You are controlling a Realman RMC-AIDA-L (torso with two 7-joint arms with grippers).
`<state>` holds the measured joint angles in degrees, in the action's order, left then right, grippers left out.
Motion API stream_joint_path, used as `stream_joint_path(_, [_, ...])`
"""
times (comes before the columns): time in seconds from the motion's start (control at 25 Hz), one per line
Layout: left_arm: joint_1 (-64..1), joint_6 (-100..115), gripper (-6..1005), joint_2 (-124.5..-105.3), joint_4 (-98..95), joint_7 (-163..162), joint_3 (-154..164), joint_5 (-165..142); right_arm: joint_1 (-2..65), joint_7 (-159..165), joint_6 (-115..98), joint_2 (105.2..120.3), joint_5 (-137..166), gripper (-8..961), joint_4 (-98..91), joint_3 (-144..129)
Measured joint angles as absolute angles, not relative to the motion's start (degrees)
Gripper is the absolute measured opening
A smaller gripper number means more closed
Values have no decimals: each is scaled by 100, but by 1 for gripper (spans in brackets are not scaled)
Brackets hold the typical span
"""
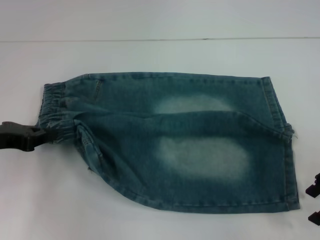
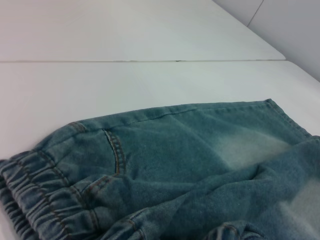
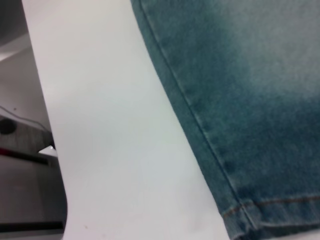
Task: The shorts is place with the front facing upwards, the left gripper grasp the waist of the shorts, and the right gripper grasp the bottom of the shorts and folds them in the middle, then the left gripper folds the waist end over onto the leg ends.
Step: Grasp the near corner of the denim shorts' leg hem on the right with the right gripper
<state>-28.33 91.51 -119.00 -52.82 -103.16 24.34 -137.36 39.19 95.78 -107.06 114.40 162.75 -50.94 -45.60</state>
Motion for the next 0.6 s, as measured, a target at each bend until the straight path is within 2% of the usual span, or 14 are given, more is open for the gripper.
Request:
stream_joint_path(0.28, [-2844,9112,22,-11900,-5266,-10318,2434,-13737,3994,9653,-10690,11561,16280,776,-5080,-4813])
stream_joint_path(0.6, [-2826,9049,22,-11912,-5264,-10314,2434,-13736,4068,9798,-10642,11602,16286,765,-5068,-5019])
